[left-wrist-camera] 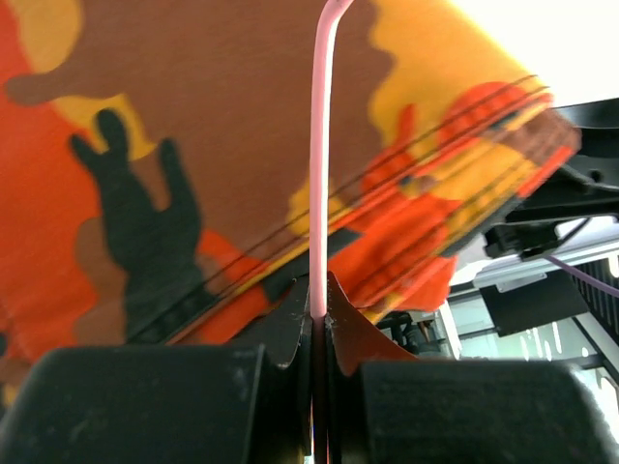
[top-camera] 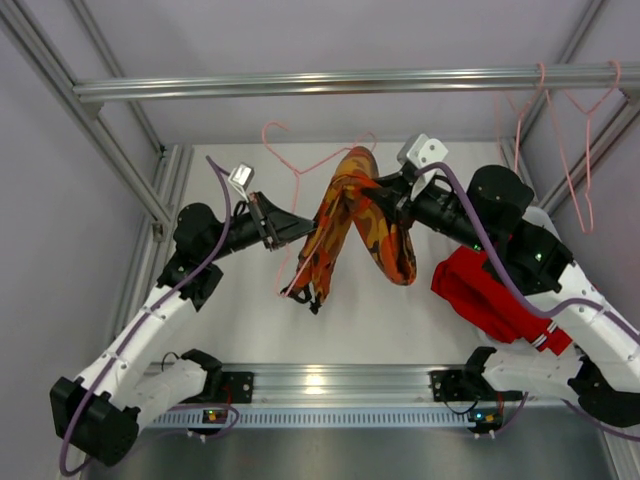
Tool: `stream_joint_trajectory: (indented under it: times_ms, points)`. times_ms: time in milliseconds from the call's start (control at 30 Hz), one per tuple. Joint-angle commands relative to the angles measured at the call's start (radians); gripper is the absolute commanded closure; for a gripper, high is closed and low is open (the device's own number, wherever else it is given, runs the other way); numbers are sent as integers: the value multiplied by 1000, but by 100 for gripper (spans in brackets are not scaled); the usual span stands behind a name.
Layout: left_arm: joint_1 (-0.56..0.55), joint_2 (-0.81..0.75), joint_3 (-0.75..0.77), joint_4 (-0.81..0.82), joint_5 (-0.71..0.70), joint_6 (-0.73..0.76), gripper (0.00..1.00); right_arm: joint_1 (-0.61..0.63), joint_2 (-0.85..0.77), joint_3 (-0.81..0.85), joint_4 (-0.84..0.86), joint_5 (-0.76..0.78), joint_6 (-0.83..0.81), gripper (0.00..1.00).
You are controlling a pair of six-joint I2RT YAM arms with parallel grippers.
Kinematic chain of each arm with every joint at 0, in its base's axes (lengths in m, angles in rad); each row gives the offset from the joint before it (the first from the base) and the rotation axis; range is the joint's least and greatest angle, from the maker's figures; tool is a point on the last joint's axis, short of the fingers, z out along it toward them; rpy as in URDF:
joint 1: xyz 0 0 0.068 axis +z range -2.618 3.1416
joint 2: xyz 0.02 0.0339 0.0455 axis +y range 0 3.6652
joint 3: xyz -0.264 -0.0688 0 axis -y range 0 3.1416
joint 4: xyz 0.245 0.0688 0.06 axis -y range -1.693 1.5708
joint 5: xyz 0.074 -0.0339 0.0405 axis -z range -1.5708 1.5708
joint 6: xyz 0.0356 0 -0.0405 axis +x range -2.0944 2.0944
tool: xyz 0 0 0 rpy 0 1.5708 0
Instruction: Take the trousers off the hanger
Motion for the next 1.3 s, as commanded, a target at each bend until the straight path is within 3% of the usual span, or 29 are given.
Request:
stream_joint_trajectory:
  times_ms: [0,267,600,933,1133,1267]
  points:
    - [3,-1,-23,34,-24,52,100,-1,-52,110,158,-36,-57,100]
    - [3,16,-57,40,-18,68,100,-1,-36,185,199,-13,-126,100]
    - [3,33,-103,31,-18,92,100,-1,36,440,190,10,-224,100]
    - [3,44,-118,-22,-26,143,100,-7,16,544,233,86,-417,100]
    - [3,62,-100,-32,-23,160,100,-128,-53,558,259,129,-489,100]
    - [3,87,-89,-23,-15,154,100,-287,-142,537,249,154,-494,100]
